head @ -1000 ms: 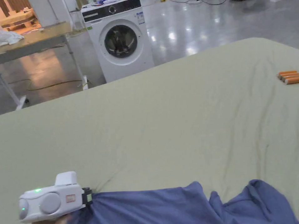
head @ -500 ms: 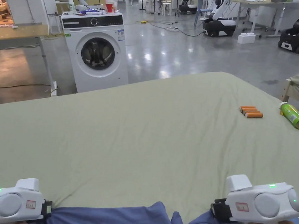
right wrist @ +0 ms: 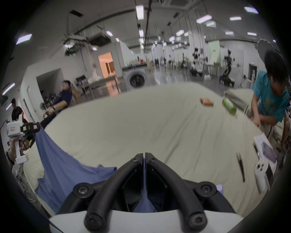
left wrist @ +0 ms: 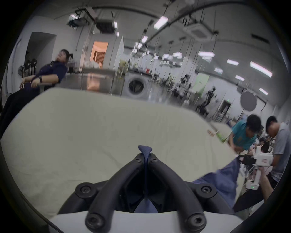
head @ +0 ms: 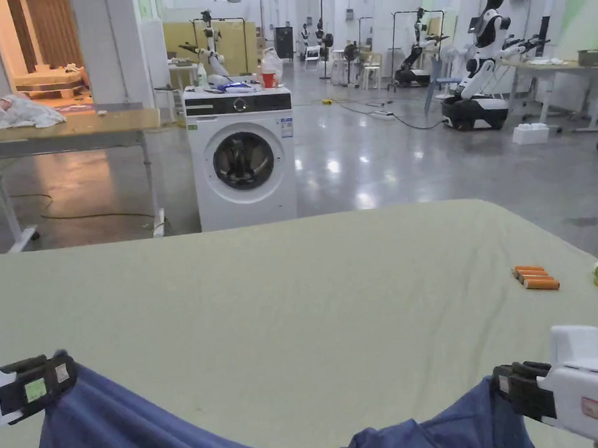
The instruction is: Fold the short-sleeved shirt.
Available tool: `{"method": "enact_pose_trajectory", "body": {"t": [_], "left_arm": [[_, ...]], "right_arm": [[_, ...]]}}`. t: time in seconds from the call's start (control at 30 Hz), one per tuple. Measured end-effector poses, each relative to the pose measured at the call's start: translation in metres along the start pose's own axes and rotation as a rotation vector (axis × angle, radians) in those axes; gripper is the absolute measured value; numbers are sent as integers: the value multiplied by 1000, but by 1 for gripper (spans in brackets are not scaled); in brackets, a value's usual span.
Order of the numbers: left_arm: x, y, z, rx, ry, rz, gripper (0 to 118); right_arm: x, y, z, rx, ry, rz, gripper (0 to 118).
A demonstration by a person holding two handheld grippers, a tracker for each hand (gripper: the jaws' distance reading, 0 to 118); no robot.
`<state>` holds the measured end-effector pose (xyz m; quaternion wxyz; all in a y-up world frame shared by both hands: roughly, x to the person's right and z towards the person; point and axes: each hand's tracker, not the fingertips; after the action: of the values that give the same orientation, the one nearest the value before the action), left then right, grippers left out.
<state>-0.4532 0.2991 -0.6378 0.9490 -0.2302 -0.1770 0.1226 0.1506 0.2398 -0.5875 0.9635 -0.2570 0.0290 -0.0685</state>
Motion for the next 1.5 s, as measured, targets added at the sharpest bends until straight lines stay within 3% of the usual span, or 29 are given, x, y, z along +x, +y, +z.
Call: {"method": "enact_pose_trajectory", "body": {"t": [0.23,0.33,0.47,0.6,0.67,1.13,1.27,1.5], "left_arm": [[27,61,127,276,52,-132,0],[32,89,151,356,114,-159,0],[33,123,159,418,136,-133,0],[40,148,143,497,272,-245,0],[39,161,132,523,298,-248,0],[9,254,30,524,409,-219,0],[-1,262,7,507,435,-193,0],[-23,246,-22,464,447,-184,0]], "right_arm": [[-29,94,65,277,35,51,0],[-43,141,78,356,23,30,0],[-59,197,75,411,-3,75,0],[-79,249,66,473,-35,110,0],[-90,272,58,488,-83,133,0],[-125,375,-28,530,-174,170,0],[-131,391,-52,533,-166,107,0],[-136,381,-93,488,-173,172,0]]}}
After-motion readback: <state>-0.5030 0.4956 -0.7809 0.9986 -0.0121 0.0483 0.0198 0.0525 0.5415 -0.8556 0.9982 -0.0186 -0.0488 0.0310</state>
